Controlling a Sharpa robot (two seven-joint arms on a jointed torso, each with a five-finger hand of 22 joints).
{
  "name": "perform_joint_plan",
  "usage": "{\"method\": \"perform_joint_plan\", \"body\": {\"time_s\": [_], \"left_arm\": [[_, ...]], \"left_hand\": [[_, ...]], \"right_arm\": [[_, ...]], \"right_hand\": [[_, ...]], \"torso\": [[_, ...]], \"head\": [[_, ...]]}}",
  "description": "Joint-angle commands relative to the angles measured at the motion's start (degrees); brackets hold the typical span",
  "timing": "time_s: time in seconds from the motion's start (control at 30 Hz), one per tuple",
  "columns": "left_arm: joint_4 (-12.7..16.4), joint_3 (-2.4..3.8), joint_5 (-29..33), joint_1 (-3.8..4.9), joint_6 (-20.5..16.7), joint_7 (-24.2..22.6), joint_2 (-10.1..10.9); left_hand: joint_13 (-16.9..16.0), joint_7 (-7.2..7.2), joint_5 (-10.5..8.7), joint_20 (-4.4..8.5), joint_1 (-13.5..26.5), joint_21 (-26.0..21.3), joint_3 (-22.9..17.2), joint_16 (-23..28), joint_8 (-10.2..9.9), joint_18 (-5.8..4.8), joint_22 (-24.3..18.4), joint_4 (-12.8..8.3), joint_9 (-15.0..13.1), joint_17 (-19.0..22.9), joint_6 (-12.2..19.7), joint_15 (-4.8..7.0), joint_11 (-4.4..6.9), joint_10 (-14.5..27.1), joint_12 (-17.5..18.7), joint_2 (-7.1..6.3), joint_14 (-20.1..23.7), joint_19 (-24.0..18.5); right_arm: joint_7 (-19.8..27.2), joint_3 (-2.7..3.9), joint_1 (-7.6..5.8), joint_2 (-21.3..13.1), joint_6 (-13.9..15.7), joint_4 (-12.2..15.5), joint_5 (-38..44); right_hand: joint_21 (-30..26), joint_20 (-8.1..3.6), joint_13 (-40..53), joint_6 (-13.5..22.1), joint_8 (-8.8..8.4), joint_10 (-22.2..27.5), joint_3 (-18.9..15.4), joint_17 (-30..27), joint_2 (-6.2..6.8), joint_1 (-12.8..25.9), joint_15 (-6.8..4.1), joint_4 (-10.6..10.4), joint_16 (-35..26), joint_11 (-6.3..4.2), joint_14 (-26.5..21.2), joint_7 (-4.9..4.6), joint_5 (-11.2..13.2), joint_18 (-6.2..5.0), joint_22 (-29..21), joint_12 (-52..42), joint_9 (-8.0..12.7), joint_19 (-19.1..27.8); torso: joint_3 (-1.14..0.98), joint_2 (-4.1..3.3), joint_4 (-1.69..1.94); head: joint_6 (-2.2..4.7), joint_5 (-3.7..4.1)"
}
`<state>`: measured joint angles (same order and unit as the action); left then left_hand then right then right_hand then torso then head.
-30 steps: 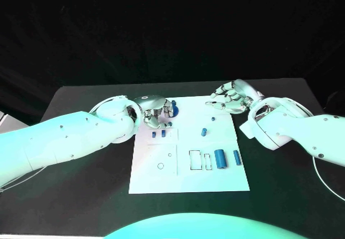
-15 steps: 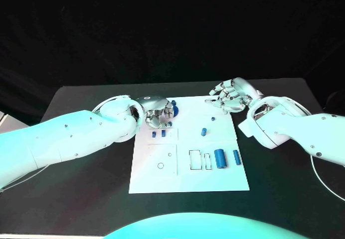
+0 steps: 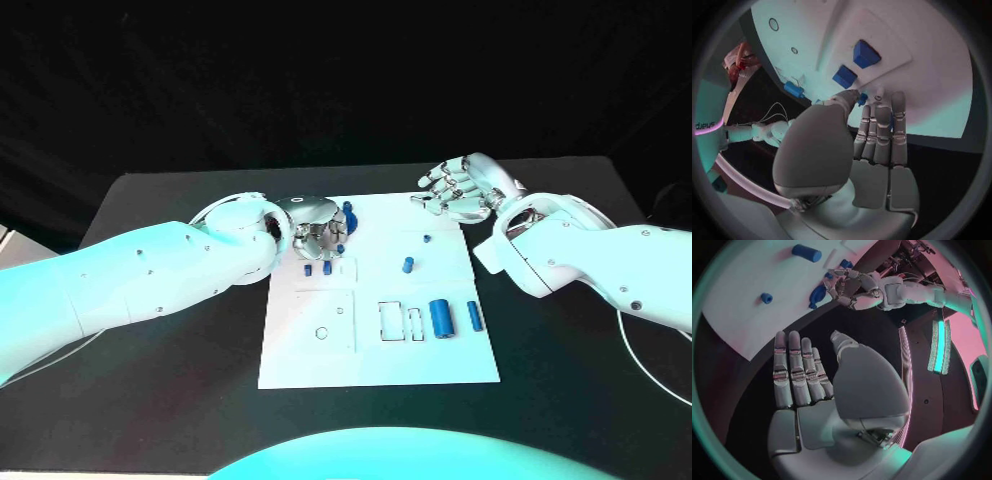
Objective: Assemble the parts on the task board
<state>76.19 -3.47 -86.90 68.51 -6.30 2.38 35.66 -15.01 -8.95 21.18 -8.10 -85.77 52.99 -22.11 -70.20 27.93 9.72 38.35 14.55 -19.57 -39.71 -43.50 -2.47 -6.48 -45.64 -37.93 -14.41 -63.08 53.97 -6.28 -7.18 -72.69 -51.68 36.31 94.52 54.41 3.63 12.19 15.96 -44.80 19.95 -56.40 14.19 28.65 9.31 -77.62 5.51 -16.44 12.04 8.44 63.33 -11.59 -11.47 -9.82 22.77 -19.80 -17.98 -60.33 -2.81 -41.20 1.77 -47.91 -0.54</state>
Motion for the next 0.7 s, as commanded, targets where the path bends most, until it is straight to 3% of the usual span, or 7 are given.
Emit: {"method": "perform_joint_plan", "body": {"time_s": [0.03,0.27,0.7], "left_arm": [[-0.1,0.01,0.4,0.01,0.8,0.3,-0.4],[-0.5,-0.01,1.0,0.01,1.1,-0.1,-0.9],[-1.0,-0.30,1.3,-0.01,2.9,-0.3,-1.8]], "left_hand": [[0.2,0.02,-0.26,0.01,-1.0,0.5,-0.8,-0.5,-0.5,0.78,0.3,-0.1,0.3,-0.2,-0.6,0.01,0.07,-0.6,-0.4,0.14,-0.6,0.1],[1.0,0.26,-0.51,0.17,-1.8,1.7,-2.4,-1.4,-1.1,0.81,1.2,-0.9,1.0,-0.4,-1.6,0.24,0.37,-1.2,-0.3,0.43,-0.7,-0.3],[3.1,1.19,-1.00,0.88,-1.2,3.7,-4.8,-3.2,-2.4,0.82,3.0,-2.1,1.9,-1.1,-4.5,1.31,1.55,-3.9,1.2,0.73,-1.6,-1.1]], "right_arm": [[3.6,0.01,0.05,0.1,0.3,0.0,-3.2],[4.4,0.00,0.08,0.2,0.1,0.0,-4.1],[4.6,-0.02,0.20,0.4,0.1,0.0,-4.3]], "right_hand": [[-0.1,0.10,-1.6,0.5,0.22,-0.2,0.6,-1.1,0.25,-0.5,0.41,0.0,-1.3,0.39,0.0,-1.00,-0.4,-0.75,-2.0,0.4,0.2,0.6],[-0.1,0.52,-4.7,0.9,0.34,0.0,1.1,-3.3,0.29,-0.7,0.81,0.0,-3.5,0.66,-0.2,-1.17,-0.6,-0.76,-5.8,1.1,0.6,1.3],[-0.1,0.69,-5.8,1.2,0.36,0.1,1.3,-4.1,0.32,-0.7,1.00,0.1,-4.2,0.86,-0.2,-1.37,-0.9,-0.75,-7.3,1.4,0.8,1.5]], "torso": [[0.03,0.03,0.02],[0.01,0.02,0.03],[0.03,0.04,0.01]], "head": [[-0.05,0.05],[-0.10,0.12],[-0.18,0.24]]}}
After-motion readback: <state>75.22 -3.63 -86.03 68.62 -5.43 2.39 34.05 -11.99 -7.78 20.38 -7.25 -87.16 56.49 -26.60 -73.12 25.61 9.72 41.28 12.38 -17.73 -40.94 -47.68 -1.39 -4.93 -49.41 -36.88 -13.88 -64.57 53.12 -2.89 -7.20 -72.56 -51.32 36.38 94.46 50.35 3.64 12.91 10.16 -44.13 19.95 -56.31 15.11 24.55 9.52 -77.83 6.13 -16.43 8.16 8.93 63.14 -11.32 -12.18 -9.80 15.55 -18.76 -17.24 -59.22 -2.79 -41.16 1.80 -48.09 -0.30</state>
